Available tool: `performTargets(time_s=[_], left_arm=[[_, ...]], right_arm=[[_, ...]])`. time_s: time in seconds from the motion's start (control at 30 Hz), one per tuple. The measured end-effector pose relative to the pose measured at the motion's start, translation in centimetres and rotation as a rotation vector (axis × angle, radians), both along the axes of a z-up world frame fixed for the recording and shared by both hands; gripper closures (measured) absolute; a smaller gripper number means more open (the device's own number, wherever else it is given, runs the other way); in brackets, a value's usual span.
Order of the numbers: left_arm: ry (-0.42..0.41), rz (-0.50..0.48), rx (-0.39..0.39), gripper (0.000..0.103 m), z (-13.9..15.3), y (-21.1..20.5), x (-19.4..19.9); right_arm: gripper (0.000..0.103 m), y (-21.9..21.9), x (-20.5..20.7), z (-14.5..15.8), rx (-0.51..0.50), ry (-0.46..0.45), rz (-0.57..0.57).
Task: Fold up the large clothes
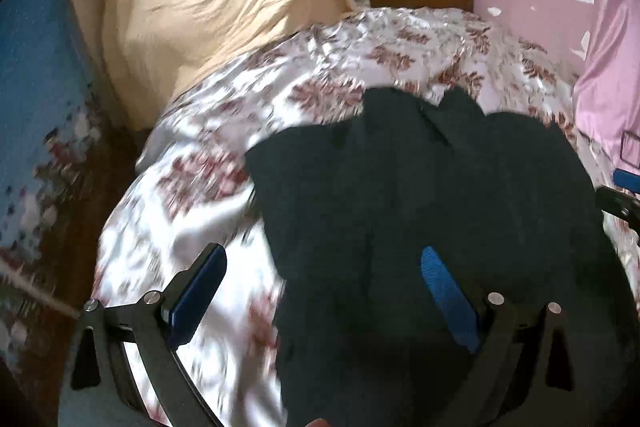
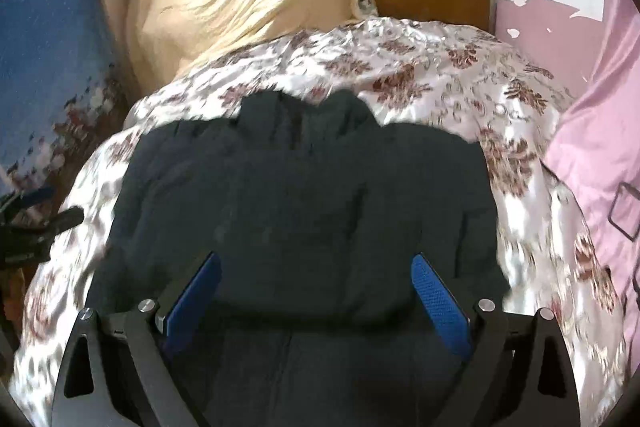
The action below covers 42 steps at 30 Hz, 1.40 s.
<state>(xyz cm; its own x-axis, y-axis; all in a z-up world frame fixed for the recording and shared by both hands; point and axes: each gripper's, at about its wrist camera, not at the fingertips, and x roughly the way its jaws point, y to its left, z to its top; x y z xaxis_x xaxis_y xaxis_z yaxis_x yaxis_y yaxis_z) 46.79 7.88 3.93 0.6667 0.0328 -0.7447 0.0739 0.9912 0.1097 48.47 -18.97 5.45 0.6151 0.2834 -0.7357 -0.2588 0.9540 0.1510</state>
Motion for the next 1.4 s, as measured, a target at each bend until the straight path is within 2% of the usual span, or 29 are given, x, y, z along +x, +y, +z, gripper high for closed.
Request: performTargets(time_s=[0.13,0.2,0.3,0.33,0.4,0.5,0.63,0.73,0.83,0.93,1.1,1.17,1.23,1.27,1.33,1.37,1.4], left_arm=[[-0.03,0.003,-0.068,0.007,-0.3,0.4,5.7],[-0.039,0.042,-0.136,0.007,-0.7,1.0,7.9],[-0.008,0.112,-0.214,0.007,-1.6,1.9,10.2],[0.002,0.129,-0.225,0.007,-1.5,2.2,10.7],[0.002,0.141,-0.242,0.007,-1.4,2.4,11.0],[0.012,0.152,-0.236,0.007,-1.4,2.2,11.0],[0.083,0.122,-0.189,0.007,-2.1,1.0,13.0],[0.094,0.101,-0.178,0.007,-1.8,0.0,15.3],[0.101,0.097,-0.171,0.007,-2.0,-0.8,18.1],[0.126,0.114,-0.199,0.007,-2.9,-0.9,20.5],[0.135,0.161,-0.202,0.01,-4.6,-0.9,23.9],[0.152,0.172,-0.213,0.018,-5.6,-0.8,25.2],[0.2,0.186,-0.245,0.049,-7.1,-0.7,26.4],[0.221,0.182,-0.284,0.056,-7.8,-0.5,26.8],[0.234,0.155,-0.357,0.085,-8.8,-0.5,26.9],[0.228,0.124,-0.386,0.092,-9.1,-0.7,26.7],[0.211,0.114,-0.384,0.095,-9.3,-0.9,26.4]], right_arm=[[0.007,0.6,6.8,-0.5,0.075,0.01,-0.059],[0.007,0.8,9.0,-1.3,0.088,0.021,-0.099],[0.007,0.7,10.8,-2.8,0.099,0.051,-0.144],[0.007,0.7,11.2,-3.4,0.098,0.072,-0.154],[0.007,0.5,10.6,-3.7,0.107,0.058,-0.163],[0.007,0.2,9.0,-3.8,0.125,0.032,-0.202],[0.007,0.8,10.0,-3.6,0.096,0.038,-0.194],[0.007,1.9,13.1,-3.3,0.079,0.057,-0.159],[0.017,2.7,16.2,-3.5,0.086,0.058,-0.167],[0.028,3.3,19.1,-4.9,0.073,0.102,-0.177],[0.032,2.7,22.9,-7.2,0.081,0.133,-0.222],[0.032,2.6,24.2,-8.5,0.096,0.169,-0.233],[0.033,2.6,24.7,-10.2,0.094,0.194,-0.245],[0.04,2.7,24.6,-10.9,0.092,0.195,-0.24],[0.049,2.9,23.8,-11.9,0.086,0.158,-0.237],[0.056,2.8,23.2,-12.2,0.097,0.13,-0.239],[0.06,2.7,22.8,-12.3,0.108,0.111,-0.24]])
